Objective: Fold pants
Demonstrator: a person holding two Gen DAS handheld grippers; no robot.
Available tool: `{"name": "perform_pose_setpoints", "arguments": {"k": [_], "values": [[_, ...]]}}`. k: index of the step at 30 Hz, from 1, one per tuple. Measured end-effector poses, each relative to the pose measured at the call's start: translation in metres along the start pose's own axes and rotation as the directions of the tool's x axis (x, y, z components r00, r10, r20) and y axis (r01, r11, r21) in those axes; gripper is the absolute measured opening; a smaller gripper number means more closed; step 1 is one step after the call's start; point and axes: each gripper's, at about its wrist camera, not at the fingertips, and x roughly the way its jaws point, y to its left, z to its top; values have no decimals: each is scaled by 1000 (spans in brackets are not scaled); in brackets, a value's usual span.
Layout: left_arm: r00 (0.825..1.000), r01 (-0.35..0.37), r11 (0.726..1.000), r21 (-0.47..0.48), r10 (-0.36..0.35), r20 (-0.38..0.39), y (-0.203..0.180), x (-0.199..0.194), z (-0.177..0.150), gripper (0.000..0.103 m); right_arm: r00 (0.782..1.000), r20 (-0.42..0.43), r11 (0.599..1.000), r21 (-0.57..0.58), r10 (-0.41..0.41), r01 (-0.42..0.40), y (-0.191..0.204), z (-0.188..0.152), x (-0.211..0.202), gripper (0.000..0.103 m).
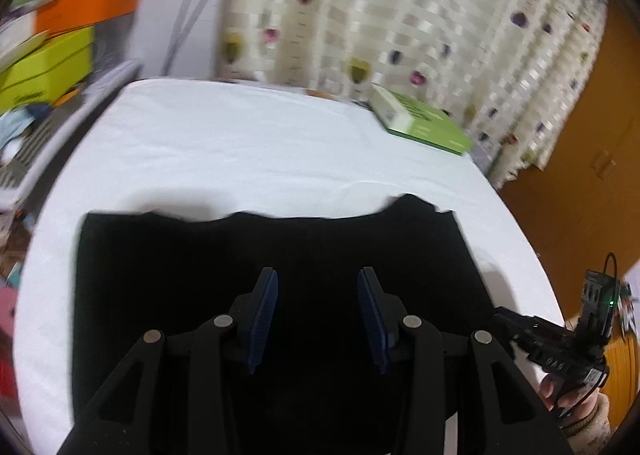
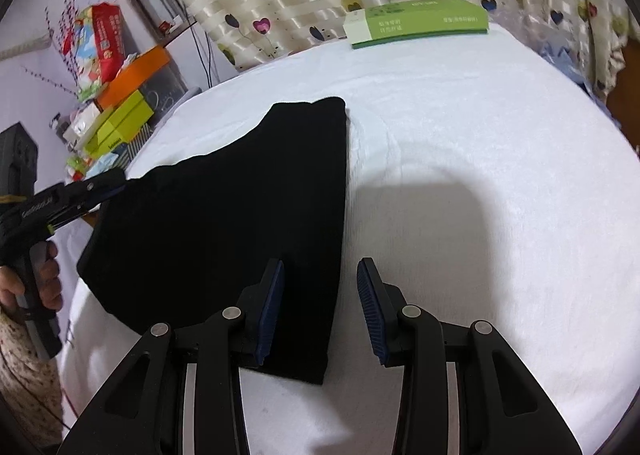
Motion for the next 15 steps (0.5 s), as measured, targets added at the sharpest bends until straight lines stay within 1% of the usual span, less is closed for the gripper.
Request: {"name": "perform_pose_setpoints", "arguments": {"k": [3,4,5,6,10,13,15], "values": [[998,55,998,34,-54,-15,-23,12,11,45,1000,-12,999,28,17,-17,-1,-6,-5,39],[997,71,997,40,-70,-23,-30,15,13,46,999,-15,999,39,30,-29,-1,-7,-6,36],[996,88,995,51,-86,-37,-38,20,16,47,998,-21,996,61,59,-57,-3,-9,-7,32],[994,105,992,65,-102,-49,-46,25,19,48,997,-31,994,78,77,-74,-5,-10,-6,24],[982,164,981,107,-152,-114,-78,44,25,50,996,-4,994,63,93,-92,-3,-10,-11,11],[971,199,970,140,-175,-165,-101,56,25,53,992,23,991,57,120,-121,1,-7,-14,9],[963,215,964,158,-182,-197,-114,62,26,56,991,45,991,27,127,-128,9,-7,-17,9]]}}
